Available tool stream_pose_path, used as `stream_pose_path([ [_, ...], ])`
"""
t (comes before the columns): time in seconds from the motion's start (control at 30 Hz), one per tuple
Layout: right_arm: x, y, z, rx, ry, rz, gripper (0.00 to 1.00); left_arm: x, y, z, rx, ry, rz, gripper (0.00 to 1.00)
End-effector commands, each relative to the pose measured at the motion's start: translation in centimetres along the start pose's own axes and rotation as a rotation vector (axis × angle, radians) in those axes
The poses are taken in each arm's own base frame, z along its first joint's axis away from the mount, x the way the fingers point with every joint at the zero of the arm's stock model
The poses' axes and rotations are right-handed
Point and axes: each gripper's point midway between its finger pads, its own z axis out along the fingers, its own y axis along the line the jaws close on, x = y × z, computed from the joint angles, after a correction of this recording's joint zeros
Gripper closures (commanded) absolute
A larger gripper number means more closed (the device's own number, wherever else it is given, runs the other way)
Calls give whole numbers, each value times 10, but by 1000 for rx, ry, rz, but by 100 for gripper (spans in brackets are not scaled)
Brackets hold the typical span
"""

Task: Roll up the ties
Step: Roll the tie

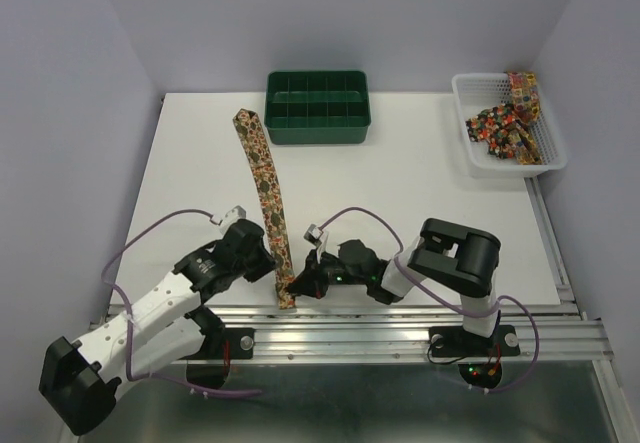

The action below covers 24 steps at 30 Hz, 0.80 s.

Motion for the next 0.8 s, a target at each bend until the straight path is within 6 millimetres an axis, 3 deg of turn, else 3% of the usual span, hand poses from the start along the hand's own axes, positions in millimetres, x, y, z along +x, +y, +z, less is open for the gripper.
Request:
stream_pose_path([
  [0.0, -16, 0, 8, 5, -68, -6, 99, -33, -7, -18, -48, -137, -5, 96],
  [0.27, -20, -9, 11, 37, -85, 41, 99, -14, -31, -15, 136, -57, 65, 80],
  [0.47, -31, -18, 11, 62, -113, 73, 99, -9, -25, -9, 128, -43, 61, 80],
  [0.77, -45, -3, 16, -16, -106, 66, 99, -8, -25, -6, 153, -50, 34, 80],
])
